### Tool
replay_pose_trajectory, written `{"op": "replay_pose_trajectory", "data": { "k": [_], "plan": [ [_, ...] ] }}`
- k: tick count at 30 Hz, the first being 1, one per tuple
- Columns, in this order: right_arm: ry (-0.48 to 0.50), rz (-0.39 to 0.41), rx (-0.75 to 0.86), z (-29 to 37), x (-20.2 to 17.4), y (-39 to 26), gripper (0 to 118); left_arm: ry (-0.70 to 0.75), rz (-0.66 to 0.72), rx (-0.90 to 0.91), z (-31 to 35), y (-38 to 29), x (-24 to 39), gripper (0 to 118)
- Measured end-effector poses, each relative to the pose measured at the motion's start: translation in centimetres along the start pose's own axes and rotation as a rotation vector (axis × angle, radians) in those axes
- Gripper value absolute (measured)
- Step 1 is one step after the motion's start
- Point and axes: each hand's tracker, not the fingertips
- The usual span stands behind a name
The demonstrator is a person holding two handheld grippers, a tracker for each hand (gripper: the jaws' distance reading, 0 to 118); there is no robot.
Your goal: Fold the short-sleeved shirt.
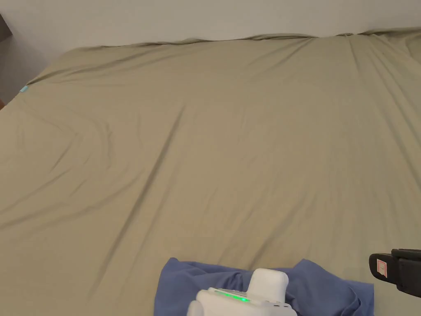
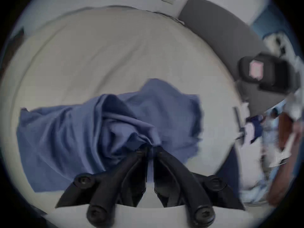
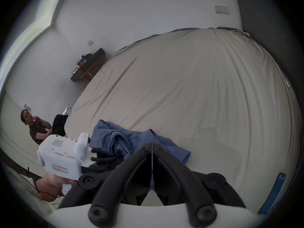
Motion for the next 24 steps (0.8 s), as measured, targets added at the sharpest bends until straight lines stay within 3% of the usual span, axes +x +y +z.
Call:
{"op": "replay_pose_trajectory", "data": {
  "k": [3, 6, 7, 9, 10, 16, 22, 24],
  "plan": [
    [0.012, 0.003, 0.022, 0.6, 0.0, 0.4, 4, -0.218, 0.104, 0.074, 5.7, 0.2, -3.5, 8],
    [0.042, -0.001, 0.048, 1.2, 0.3, 0.9, 4, -0.231, 0.211, 0.189, 11.4, 0.1, -10.6, 9],
    [0.054, -0.005, 0.058, 1.3, 0.4, 1.0, 4, -0.213, 0.225, 0.206, 12.7, -0.1, -13.1, 16],
    [0.073, -0.020, 0.072, 1.5, 0.7, 1.2, 4, -0.129, 0.285, 0.216, 14.2, -0.5, -17.6, 105],
    [0.072, -0.026, 0.076, 1.5, 0.7, 1.2, 4, -0.078, 0.299, 0.183, 14.3, -0.5, -19.5, 118],
    [-0.079, -0.007, 0.061, 1.2, -0.1, 1.1, 4, 0.024, 0.369, 0.117, 11.1, -1.1, -23.6, 118],
    [-0.061, 0.017, 0.036, 1.0, -0.9, 1.3, 4, -0.043, 0.295, 0.040, 7.1, -0.6, -21.6, 117],
    [-0.061, 0.026, 0.035, 1.0, -1.1, 1.5, 4, -0.091, 0.337, 0.036, 6.1, -0.4, -21.2, 98]
  ]
}}
